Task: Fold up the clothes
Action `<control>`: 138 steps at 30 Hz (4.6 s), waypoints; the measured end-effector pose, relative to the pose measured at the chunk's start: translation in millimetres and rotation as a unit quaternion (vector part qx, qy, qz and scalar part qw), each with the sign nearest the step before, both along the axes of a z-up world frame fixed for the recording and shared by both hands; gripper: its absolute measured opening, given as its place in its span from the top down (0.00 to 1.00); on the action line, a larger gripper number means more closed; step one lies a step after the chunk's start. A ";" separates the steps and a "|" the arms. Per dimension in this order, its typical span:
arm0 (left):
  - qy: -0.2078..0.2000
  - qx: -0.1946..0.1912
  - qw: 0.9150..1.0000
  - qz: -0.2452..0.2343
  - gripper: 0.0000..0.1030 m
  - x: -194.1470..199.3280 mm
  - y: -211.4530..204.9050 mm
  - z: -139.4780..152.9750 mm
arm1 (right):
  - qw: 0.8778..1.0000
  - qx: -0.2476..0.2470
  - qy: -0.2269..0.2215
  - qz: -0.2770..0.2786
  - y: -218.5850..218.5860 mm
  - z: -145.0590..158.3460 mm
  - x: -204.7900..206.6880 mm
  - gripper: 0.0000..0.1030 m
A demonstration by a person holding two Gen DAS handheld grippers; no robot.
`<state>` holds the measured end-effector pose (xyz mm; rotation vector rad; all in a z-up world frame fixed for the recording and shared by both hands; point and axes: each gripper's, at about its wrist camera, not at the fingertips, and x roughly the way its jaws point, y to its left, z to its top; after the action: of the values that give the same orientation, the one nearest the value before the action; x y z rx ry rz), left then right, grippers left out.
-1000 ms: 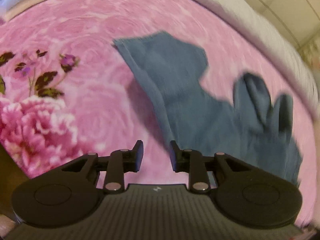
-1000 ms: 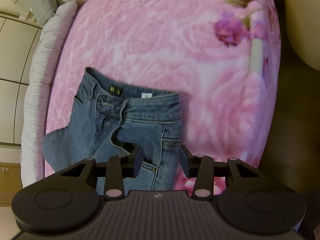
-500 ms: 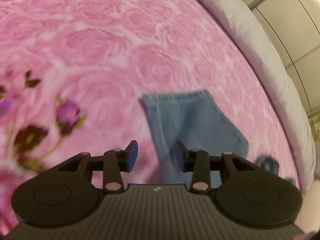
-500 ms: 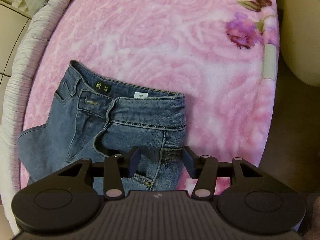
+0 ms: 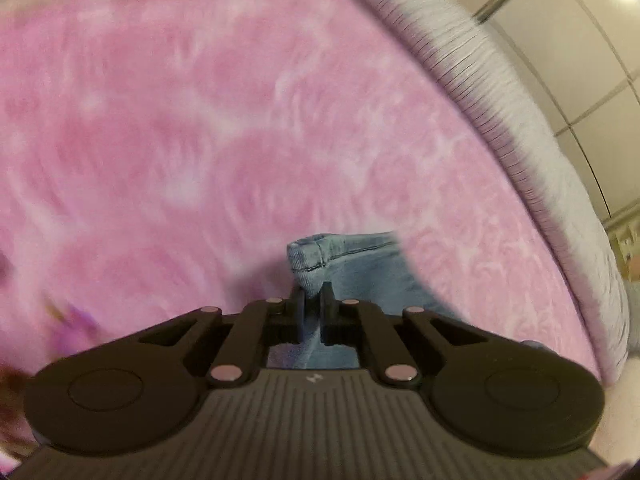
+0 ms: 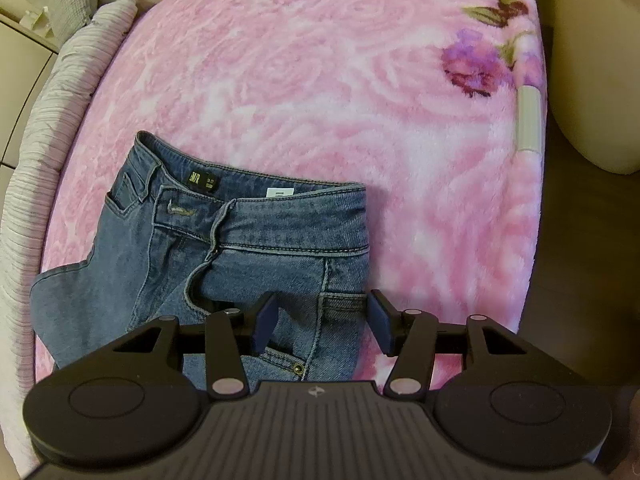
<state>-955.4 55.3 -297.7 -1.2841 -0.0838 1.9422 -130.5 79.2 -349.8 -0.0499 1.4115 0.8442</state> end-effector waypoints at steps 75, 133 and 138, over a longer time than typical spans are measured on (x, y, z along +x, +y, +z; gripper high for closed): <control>-0.177 -0.102 0.946 -0.253 0.70 240.0 180.4 -74.4 | 0.972 -0.038 -0.081 0.218 123.2 -5.6 -82.5 0.38; -0.033 0.095 0.970 -0.219 0.97 -124.4 196.9 20.4 | 0.968 -0.046 -0.164 0.186 128.8 36.9 -237.5 0.35; 0.116 -0.065 0.940 -0.315 0.86 -102.6 218.4 -23.0 | 0.969 -0.053 -0.154 0.187 121.8 29.7 -236.9 0.35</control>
<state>-1058.0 273.7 -320.8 -0.9871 0.5224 1.5310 -367.4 201.0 -320.1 -0.5214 1.1661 1.0195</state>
